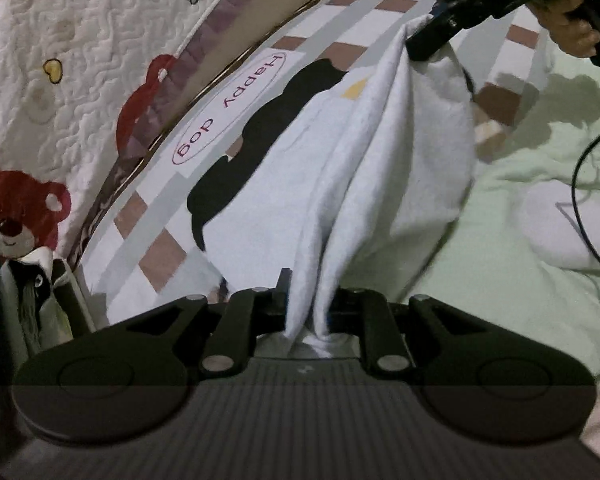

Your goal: Fold clothes

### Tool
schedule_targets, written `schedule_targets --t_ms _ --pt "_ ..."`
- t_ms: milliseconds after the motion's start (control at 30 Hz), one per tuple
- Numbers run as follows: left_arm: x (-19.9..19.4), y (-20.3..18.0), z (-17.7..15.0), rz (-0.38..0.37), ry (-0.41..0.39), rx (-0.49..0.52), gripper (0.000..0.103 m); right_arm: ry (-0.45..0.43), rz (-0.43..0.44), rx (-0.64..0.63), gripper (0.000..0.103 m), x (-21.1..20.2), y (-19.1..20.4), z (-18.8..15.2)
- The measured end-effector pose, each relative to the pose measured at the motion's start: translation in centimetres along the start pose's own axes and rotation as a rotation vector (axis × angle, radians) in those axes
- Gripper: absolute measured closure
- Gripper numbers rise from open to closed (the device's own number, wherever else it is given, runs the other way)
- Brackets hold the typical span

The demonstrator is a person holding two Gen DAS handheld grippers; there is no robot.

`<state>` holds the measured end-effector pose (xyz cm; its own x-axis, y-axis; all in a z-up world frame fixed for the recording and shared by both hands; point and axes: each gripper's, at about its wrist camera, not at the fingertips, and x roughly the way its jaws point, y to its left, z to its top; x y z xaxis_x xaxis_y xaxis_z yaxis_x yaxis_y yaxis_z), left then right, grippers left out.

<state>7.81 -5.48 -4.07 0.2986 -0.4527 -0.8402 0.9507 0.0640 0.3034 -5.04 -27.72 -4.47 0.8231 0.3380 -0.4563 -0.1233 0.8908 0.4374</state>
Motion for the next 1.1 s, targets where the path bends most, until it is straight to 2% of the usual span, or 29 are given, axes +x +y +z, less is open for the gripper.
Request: schedule_targets --t_ms 233,300,367,433,533,733,867,1033,1100 --pt "5.7 4.3 2.4 -0.039 0.028 -0.081 0.083 0.066 -0.110 0.038 0.093 4.1 -3.9 2.1" --pt "7.4 5.3 2.9 -0.025 0.055 -0.120 0.071 0.084 -0.138 0.048 0.093 5.5 -5.0 2.4" --pt "9.0 6.6 3.0 -0.023 0.055 -0.178 0.066 0.082 -0.150 0.059 0.093 6.5 -6.3 1.9" --pt "10.2 8.0 2.9 -0.054 0.038 -0.268 0.066 0.064 -0.152 0.136 0.093 7.4 -8.2 0.9" --pt "11.3 10.2 2.4 -0.112 -0.008 -0.426 0.066 0.047 -0.170 0.182 0.093 8.0 -9.5 0.9" --pt "12.5 11.4 1.6 -0.151 -0.078 -0.536 0.073 0.092 -0.212 0.134 0.093 9.1 -9.5 2.3" --pt "13.8 12.2 1.4 -0.171 -0.097 -0.620 0.077 0.104 -0.293 0.154 0.094 9.4 -9.7 2.4" --pt "13.3 13.3 0.8 -0.119 -0.169 -0.711 0.074 0.120 -0.349 0.061 0.094 10.1 -8.7 3.1" --pt "12.0 13.9 -0.1 -0.051 -0.206 -0.768 0.071 0.130 -0.347 0.046 0.094 10.6 -8.9 3.5"
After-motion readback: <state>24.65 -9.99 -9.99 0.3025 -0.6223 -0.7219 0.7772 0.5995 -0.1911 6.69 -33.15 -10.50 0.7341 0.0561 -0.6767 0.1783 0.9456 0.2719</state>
